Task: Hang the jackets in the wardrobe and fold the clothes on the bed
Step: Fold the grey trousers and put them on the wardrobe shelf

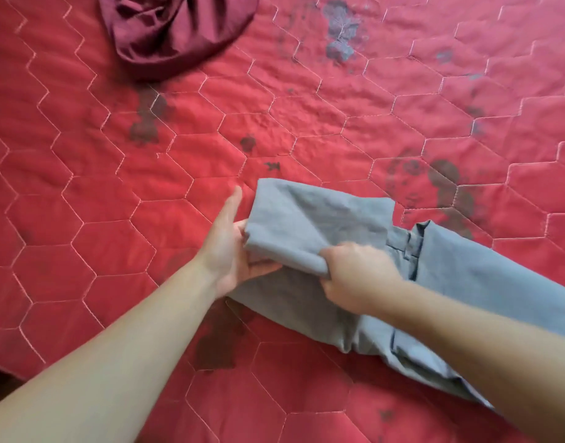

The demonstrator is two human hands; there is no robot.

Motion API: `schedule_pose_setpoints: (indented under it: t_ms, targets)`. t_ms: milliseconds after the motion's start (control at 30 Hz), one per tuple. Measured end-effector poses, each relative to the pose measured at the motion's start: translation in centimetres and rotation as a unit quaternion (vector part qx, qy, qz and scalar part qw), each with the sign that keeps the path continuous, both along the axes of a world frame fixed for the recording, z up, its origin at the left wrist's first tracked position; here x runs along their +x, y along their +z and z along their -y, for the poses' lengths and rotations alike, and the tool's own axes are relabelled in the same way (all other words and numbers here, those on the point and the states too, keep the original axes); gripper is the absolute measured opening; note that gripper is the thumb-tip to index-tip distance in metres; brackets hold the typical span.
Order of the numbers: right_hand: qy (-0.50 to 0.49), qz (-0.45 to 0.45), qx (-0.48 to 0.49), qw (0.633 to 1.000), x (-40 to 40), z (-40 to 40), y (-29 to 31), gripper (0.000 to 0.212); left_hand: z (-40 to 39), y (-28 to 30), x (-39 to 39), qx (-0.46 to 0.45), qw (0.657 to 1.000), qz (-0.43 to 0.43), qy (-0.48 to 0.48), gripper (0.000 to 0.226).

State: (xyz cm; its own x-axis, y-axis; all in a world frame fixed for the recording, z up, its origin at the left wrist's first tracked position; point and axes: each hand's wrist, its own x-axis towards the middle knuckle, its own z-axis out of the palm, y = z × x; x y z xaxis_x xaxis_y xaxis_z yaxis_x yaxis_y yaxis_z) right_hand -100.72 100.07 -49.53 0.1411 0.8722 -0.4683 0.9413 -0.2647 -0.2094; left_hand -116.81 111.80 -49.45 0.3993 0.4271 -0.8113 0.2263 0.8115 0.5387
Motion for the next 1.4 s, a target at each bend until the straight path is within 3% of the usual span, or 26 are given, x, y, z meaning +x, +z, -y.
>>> schedule_pose_setpoints:
  t_ms: [133,233,333,400,433,500,533,600,700,800,867,967,1067,1267,1333,1400]
  targets:
    - [0.029,0.022,-0.01,0.999,-3.9,2.5,-0.9,0.02,1.2,-1.1,-1.1,0.042,0.995,-0.081,-0.04,0.031]
    - [0.031,0.022,-0.013,0.999,-4.8,4.0,-1.1,0.019,1.8,-1.8,-2.6,0.074,0.989,-0.097,-0.085,0.021]
    - [0.008,-0.094,-0.077,0.993,-4.6,4.6,-1.0,0.03,2.4,-2.3,-3.2,0.215,0.956,-0.177,-0.09,0.033]
    - [-0.071,-0.228,-0.095,0.966,-3.4,3.9,-0.6,0.032,2.5,-2.4,-3.1,0.37,0.887,-0.252,-0.117,0.057]
    - [-0.116,-0.248,-0.047,0.961,-2.6,3.3,-0.6,0.029,2.4,-2.4,-3.0,0.454,0.837,-0.27,-0.142,0.066]
    - [-0.163,-0.177,0.124,0.963,-0.5,2.2,-0.7,0.015,2.8,-2.3,-2.3,0.582,0.73,-0.272,-0.233,0.069]
    - [-0.164,-0.113,0.208,0.957,0.4,1.8,-0.9,0.008,3.3,-2.5,-1.7,0.615,0.682,-0.268,-0.293,0.067]
    - [-0.134,-0.022,0.303,0.943,1.5,1.3,-1.4,0.019,4.4,-3.5,-0.3,0.618,0.622,-0.272,-0.397,0.067]
    - [-0.075,0.022,0.234,0.969,1.5,1.4,-3.6,0.056,4.1,-6.4,-0.3,0.575,0.588,-0.318,-0.472,0.071]
    - [-0.047,0.063,0.132,0.988,0.4,2.6,-7.0,0.077,3.1,-8.9,-1.4,0.57,0.582,-0.318,-0.486,0.072]
    - [-0.037,0.082,0.12,0.989,0.2,3.0,-8.5,0.079,2.6,-9.7,-1.6,0.586,0.579,-0.302,-0.481,0.07]
    - [-0.033,0.087,0.123,0.988,0.1,2.8,-9.0,0.079,3.0,-9.2,-1.9,0.593,0.601,-0.277,-0.459,0.072]
    - [-0.039,0.084,0.11,0.99,0.1,2.8,-8.4,0.079,4.9,-7.3,-2.5,0.573,0.666,-0.285,-0.383,0.077]
    - [-0.088,0.036,0.125,0.988,-3.0,4.2,-6.9,0.071,6.3,-5.2,-2.8,0.442,0.819,-0.319,-0.183,0.092]
    - [-0.083,0.018,0.139,0.987,-4.8,5.9,-7.0,0.069,5.5,-5.2,-3.0,0.394,0.848,-0.327,-0.136,0.086]
    - [-0.067,0.02,0.122,0.99,-5.6,6.9,-7.3,0.067,4.8,-5.3,-3.4,0.363,0.857,-0.33,-0.159,0.072]
